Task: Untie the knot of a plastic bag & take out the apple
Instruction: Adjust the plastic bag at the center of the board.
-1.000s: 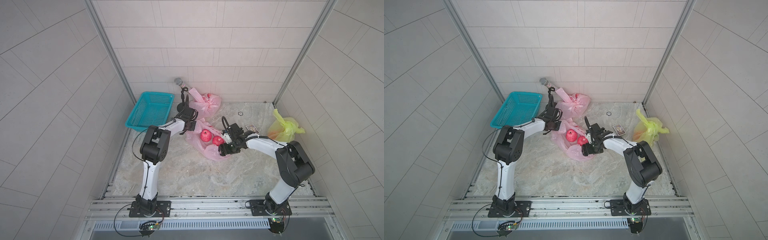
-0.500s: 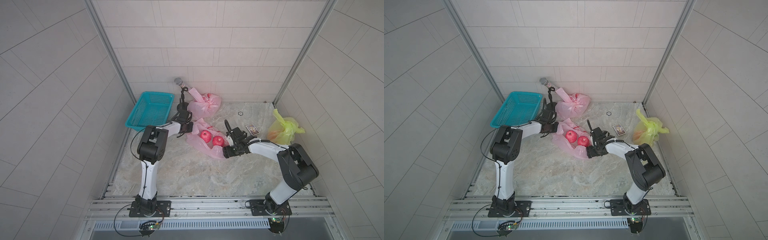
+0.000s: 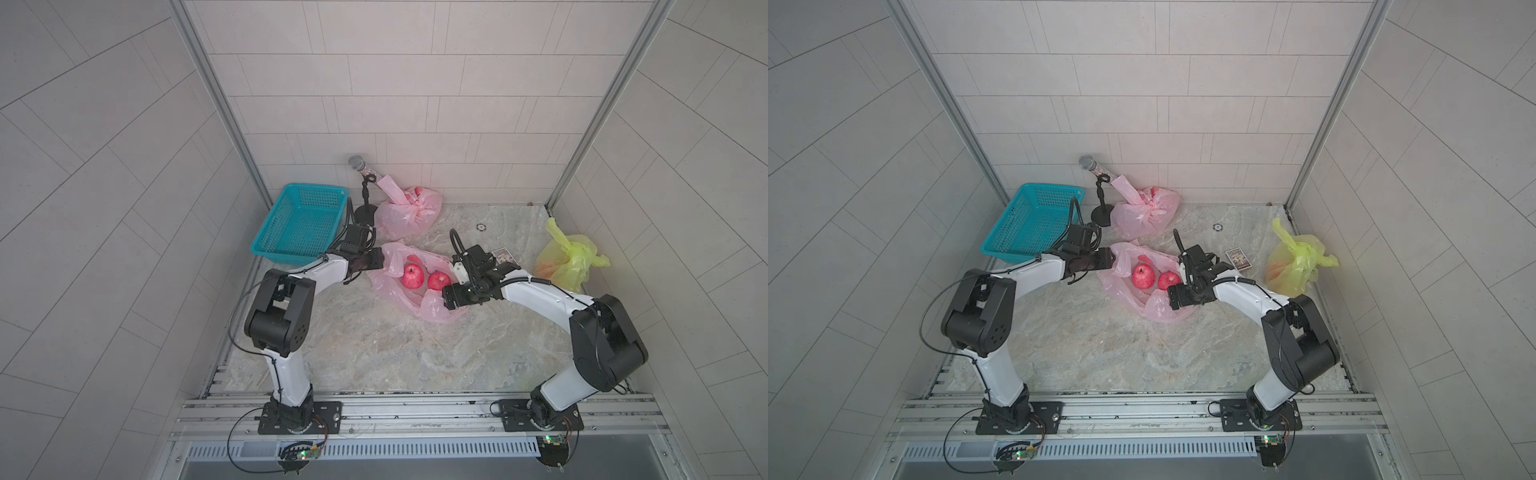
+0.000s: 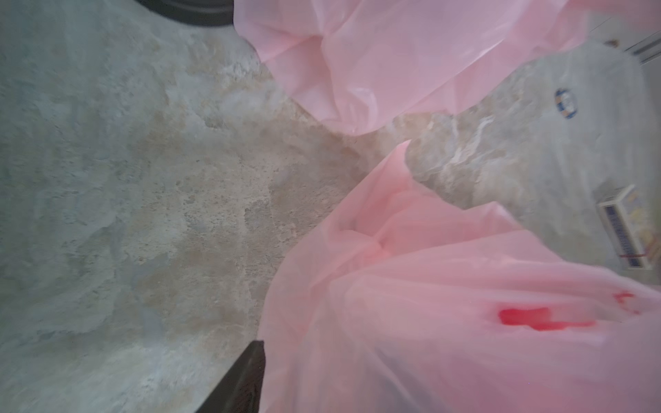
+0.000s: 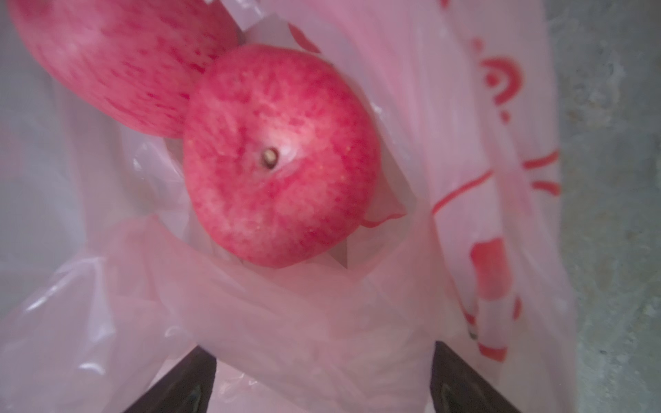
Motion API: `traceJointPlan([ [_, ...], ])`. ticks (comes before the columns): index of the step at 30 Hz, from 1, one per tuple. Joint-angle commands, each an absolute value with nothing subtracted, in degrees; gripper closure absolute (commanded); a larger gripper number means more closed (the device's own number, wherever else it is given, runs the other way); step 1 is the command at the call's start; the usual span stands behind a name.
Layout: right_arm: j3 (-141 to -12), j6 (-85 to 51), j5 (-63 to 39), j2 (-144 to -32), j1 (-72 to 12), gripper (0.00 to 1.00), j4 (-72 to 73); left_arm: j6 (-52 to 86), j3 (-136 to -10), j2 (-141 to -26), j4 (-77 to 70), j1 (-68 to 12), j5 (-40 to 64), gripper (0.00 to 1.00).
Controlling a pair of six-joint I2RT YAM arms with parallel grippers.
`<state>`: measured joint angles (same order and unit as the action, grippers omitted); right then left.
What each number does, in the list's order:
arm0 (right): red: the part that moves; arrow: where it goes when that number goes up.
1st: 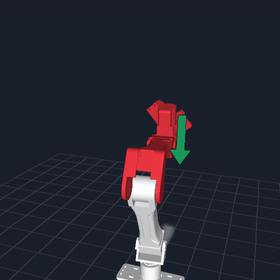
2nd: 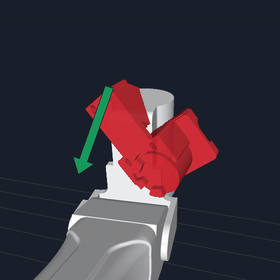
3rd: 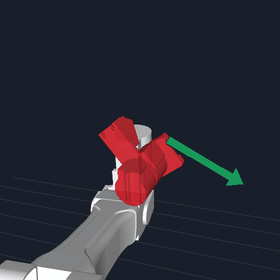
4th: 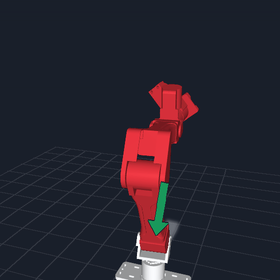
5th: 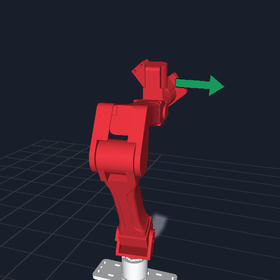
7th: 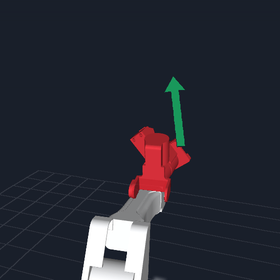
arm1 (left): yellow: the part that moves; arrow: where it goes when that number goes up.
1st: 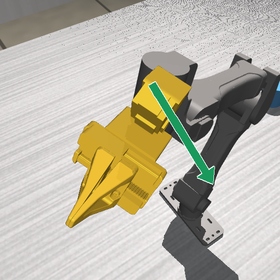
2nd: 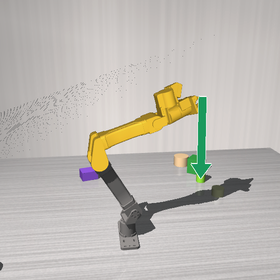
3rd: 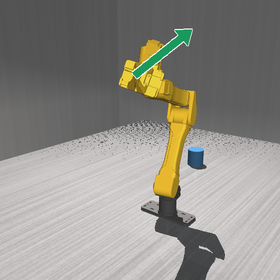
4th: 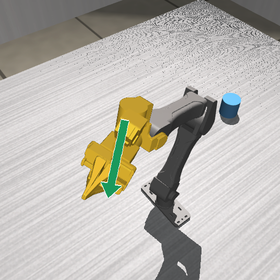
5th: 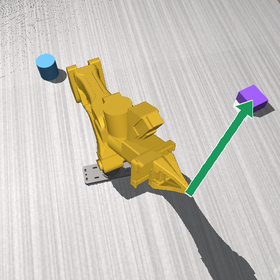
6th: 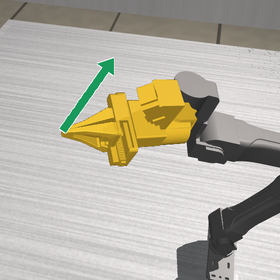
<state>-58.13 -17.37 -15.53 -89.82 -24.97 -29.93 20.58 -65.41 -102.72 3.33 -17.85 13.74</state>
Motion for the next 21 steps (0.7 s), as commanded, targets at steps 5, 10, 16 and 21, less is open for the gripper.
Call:
traceJointPlan([
  [5, -60.8, -16.9, -17.8, -87.5, -25.6, 0.04, -34.3, 20.5, -59.8, -92.4, 1.5, -17.5, 14.2, 0.38],
  [10, -62.3, -16.5, -18.9, -87.0, -25.8, 0.01, -35.7, 20.8, -57.5, -87.4, -0.1, -17.5, 15.4, 0.37],
  [16, -63.6, -16.0, -19.3, -85.7, -25.8, 0.0, -37.1, 20.9, -56.4, -80.2, -0.8, -17.5, 16.7, 0.39],
  [21, -65.2, -15.6, -19.3, -84.1, -25.8, 0.01, -38.8, 15.4, -60.9, -75.9, 1.9, -22.7, 17.2, 0.45],
])
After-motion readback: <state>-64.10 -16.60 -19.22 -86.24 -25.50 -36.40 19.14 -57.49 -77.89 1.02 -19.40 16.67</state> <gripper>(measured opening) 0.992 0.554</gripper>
